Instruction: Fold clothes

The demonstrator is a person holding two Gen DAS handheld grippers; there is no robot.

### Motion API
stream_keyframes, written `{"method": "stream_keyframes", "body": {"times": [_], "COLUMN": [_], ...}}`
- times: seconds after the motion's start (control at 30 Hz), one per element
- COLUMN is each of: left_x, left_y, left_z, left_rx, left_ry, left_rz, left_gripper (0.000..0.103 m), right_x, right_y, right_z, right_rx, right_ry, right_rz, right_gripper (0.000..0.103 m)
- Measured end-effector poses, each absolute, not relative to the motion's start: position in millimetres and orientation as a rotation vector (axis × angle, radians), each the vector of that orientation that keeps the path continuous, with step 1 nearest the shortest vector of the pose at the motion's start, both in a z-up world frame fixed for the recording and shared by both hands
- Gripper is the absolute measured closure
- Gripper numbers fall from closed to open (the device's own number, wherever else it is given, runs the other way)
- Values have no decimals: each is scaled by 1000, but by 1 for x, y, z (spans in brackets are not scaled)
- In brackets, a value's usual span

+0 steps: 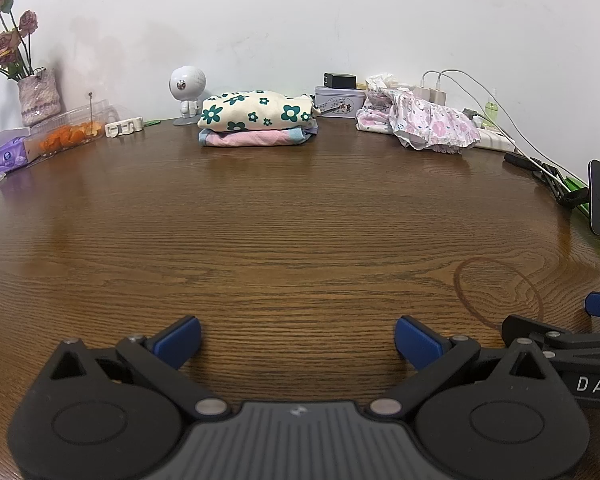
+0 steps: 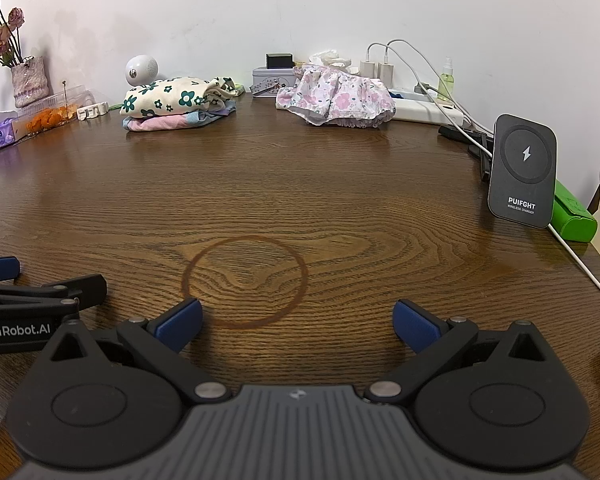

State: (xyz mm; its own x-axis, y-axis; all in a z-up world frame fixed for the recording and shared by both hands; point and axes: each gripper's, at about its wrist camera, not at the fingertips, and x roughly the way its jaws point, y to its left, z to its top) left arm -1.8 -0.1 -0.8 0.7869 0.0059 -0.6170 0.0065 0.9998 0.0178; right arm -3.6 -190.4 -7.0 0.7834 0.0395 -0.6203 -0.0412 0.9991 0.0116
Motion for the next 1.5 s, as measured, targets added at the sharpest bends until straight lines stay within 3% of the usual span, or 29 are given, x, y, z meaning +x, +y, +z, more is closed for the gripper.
{"method": "stream_keyframes", "body": {"times": [1.5], "left_x": [0], "left_y": [0], "left_z": [0], "left_rx": [30], "left_ry": [665], "left_rz": [-33], "left_gripper": [0], "right_x": [-5], "right_y": [-190], "right_z": [-8], "right_rx": [0], "right_ry": [670], "right_rz": [44], "right_gripper": [1]}}
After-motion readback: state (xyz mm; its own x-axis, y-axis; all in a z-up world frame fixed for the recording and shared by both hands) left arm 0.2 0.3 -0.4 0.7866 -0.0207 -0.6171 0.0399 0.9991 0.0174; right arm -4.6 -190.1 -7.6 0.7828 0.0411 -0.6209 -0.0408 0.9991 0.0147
